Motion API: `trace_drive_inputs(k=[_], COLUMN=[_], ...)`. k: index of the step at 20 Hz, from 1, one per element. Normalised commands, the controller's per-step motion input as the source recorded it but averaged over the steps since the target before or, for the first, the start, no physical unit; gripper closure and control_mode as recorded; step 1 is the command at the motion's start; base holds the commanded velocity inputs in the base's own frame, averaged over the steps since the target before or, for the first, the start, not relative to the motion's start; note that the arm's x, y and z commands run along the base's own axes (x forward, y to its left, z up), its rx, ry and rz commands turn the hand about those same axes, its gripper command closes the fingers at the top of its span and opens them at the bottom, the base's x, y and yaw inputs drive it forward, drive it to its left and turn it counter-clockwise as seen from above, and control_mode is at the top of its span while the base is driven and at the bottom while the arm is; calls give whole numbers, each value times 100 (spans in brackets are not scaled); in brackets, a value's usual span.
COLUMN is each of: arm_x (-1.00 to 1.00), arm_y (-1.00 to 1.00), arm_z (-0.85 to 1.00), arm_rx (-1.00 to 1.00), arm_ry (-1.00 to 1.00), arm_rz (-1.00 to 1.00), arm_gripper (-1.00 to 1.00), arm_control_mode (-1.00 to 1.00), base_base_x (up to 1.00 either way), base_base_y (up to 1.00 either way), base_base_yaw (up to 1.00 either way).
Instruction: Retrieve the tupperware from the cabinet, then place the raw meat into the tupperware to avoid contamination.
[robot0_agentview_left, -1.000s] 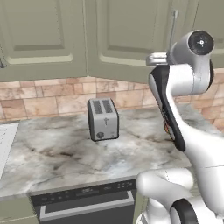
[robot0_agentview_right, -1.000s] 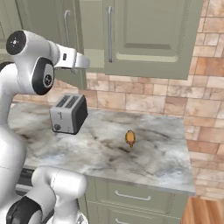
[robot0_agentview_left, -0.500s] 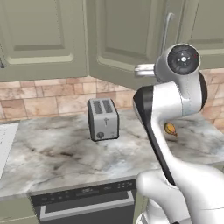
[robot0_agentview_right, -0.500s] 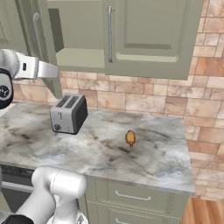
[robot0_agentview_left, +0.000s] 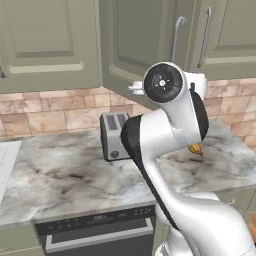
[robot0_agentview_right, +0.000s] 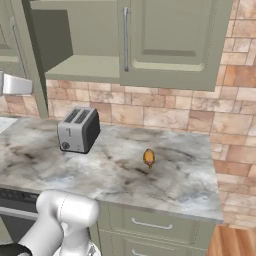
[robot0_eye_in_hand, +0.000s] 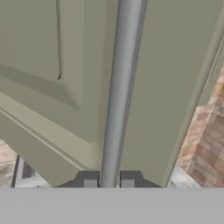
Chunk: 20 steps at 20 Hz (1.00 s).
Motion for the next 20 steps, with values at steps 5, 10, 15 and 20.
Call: trace_drive_inputs(k=[5, 10, 15, 20], arm_x=[-21, -19, -42, -89], arm_y=[36, 1, -1, -15], arm_z=[-4, 0, 0, -2], arm_rx=[-2, 0, 1, 5], arm_ry=[1, 0, 0, -2], arm_rz=[-10, -5, -4, -5], arm_gripper=[-100, -100, -100, -100], arm_control_mode=[-100, -100, -100, -100], base_base_x=[0, 0, 0, 0], base_base_y=[0, 0, 0, 0], base_base_yaw=[0, 0, 0, 0])
